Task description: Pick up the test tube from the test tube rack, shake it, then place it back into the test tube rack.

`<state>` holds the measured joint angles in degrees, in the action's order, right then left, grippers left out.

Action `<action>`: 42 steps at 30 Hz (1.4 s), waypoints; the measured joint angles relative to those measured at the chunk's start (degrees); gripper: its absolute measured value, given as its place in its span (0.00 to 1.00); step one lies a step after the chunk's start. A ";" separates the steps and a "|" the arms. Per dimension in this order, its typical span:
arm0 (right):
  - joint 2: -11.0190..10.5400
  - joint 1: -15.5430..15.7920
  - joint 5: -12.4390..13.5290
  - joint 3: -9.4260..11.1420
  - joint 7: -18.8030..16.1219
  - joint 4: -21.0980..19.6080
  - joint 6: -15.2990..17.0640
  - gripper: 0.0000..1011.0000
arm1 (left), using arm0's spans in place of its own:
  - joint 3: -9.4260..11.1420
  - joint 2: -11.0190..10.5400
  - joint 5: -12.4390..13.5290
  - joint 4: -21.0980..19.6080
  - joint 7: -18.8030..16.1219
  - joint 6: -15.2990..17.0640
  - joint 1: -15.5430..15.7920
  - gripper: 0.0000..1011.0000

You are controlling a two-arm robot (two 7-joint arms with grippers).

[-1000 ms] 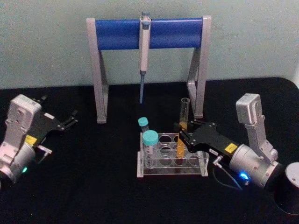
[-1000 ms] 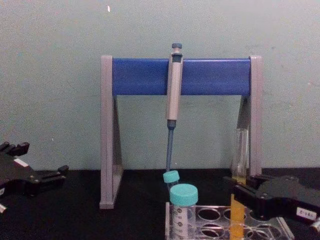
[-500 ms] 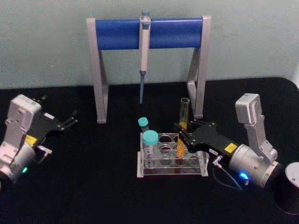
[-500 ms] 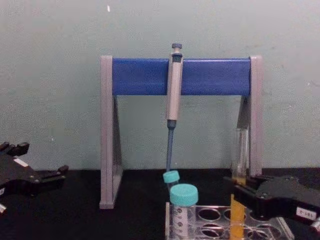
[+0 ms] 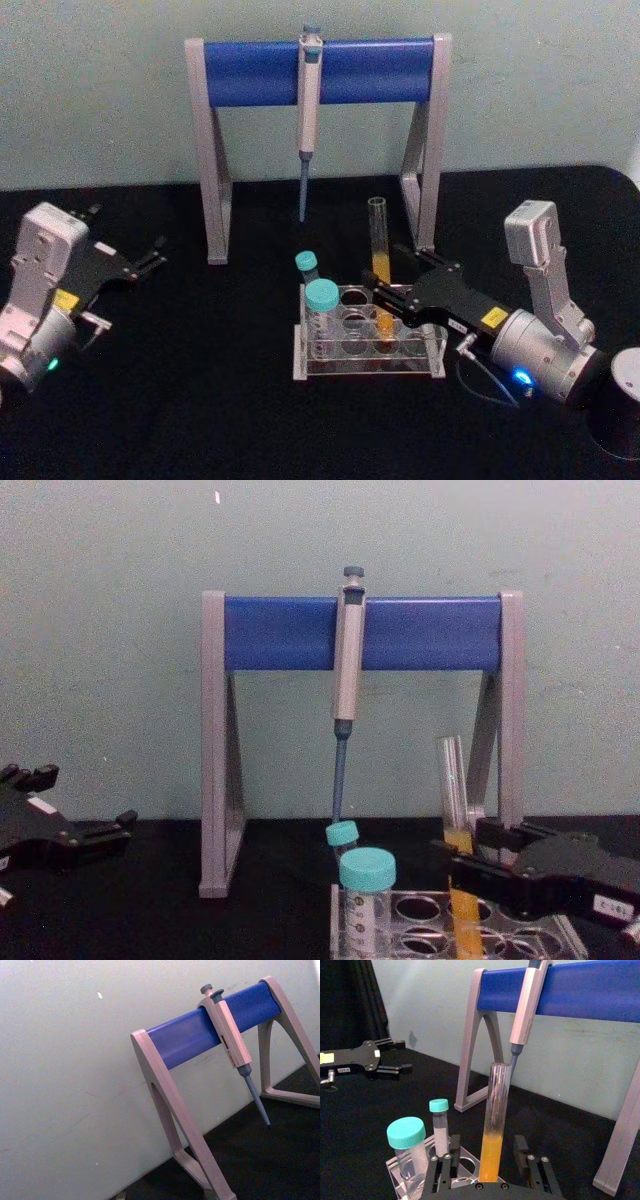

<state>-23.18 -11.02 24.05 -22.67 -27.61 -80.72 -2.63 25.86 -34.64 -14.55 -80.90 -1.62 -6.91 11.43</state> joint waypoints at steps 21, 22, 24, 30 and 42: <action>-0.75 0.83 0.27 0.55 -0.45 -0.96 -0.98 0.99 | 0.00 0.00 0.00 0.00 0.00 0.00 0.00 0.99; -1.28 1.57 0.40 0.98 -0.57 -1.69 -1.56 0.99 | 0.00 0.00 0.00 0.00 0.00 0.00 0.00 0.99; -1.91 2.47 0.51 1.55 -0.61 -2.64 -2.23 0.99 | 0.00 0.00 0.00 0.00 0.00 0.00 0.00 0.99; -3.87 6.67 0.49 4.72 1.43 -6.16 -4.55 0.99 | 0.00 0.00 0.00 0.00 0.00 0.00 0.00 0.99; -1.91 12.60 -3.89 10.58 11.31 -7.23 -8.03 0.99 | 0.00 0.00 0.00 0.00 0.00 0.00 0.00 0.99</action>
<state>-25.09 1.58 20.16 -12.09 -16.31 -87.96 -10.66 25.86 -34.65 -14.55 -80.90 -1.62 -6.91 11.43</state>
